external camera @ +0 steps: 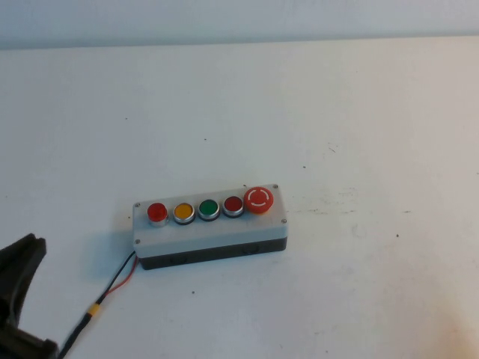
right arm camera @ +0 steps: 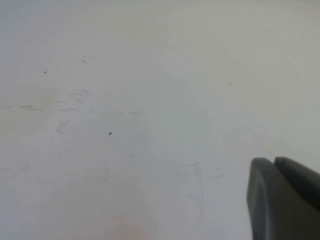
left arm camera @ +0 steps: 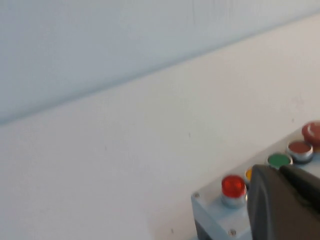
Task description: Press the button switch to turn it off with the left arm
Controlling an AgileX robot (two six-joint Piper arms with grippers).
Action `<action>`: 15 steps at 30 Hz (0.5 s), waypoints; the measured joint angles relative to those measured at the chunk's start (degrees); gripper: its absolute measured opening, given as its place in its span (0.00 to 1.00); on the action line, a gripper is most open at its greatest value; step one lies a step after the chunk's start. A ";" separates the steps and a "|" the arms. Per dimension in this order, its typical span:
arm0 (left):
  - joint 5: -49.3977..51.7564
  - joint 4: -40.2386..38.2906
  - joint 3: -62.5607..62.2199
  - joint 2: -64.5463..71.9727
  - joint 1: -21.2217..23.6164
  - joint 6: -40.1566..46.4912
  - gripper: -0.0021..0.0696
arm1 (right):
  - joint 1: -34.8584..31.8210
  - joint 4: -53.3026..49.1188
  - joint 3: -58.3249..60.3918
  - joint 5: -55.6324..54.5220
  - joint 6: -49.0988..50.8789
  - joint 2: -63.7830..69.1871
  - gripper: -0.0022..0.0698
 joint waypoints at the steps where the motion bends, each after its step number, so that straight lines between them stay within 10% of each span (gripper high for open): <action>1: -3.64 0.00 2.12 -2.30 0.00 0.86 0.03 | 0.00 0.00 0.00 0.00 0.00 0.00 0.01; 7: -17.45 -8.35 13.26 -17.70 5.35 9.40 0.03 | 0.00 0.00 0.00 0.00 0.00 0.00 0.01; 15: -12.20 -14.65 18.58 -25.19 12.00 11.14 0.03 | 0.00 0.00 0.00 0.00 0.00 0.00 0.01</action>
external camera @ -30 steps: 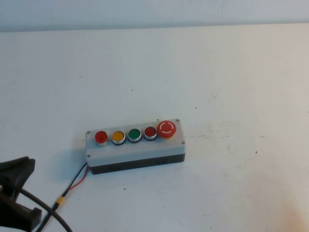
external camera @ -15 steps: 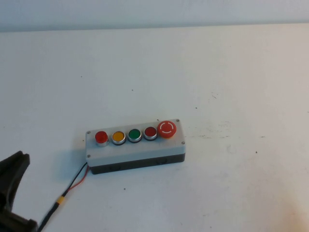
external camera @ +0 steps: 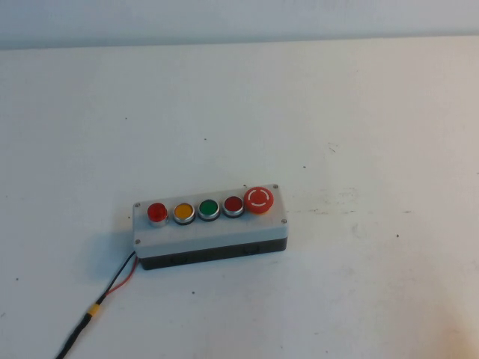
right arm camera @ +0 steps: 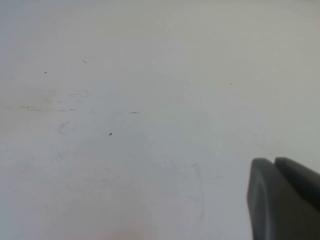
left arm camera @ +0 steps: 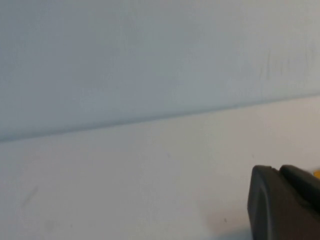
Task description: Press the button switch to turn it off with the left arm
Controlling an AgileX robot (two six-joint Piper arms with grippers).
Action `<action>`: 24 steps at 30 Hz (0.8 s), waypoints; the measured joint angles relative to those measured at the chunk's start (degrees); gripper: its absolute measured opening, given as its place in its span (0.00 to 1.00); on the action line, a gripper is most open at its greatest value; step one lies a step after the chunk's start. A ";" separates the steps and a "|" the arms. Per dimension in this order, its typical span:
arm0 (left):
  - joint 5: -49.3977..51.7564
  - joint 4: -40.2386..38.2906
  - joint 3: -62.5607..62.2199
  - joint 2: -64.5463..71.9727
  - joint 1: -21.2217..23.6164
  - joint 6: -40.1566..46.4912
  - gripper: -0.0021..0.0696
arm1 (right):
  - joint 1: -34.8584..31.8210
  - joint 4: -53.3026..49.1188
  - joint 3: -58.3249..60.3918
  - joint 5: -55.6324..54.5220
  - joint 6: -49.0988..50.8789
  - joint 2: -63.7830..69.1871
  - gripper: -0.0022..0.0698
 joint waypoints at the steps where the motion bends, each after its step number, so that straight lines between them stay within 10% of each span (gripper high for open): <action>1: 2.52 -0.29 0.00 -0.05 0.39 0.00 0.03 | 0.00 0.00 0.00 0.00 0.00 0.00 0.01; 10: 23.92 -0.52 0.08 -0.05 0.49 -4.04 0.03 | 0.00 0.00 0.00 0.00 0.00 0.00 0.01; 24: 24.59 0.03 0.08 -0.05 0.49 -4.77 0.03 | 0.00 0.00 0.00 0.00 0.00 0.00 0.01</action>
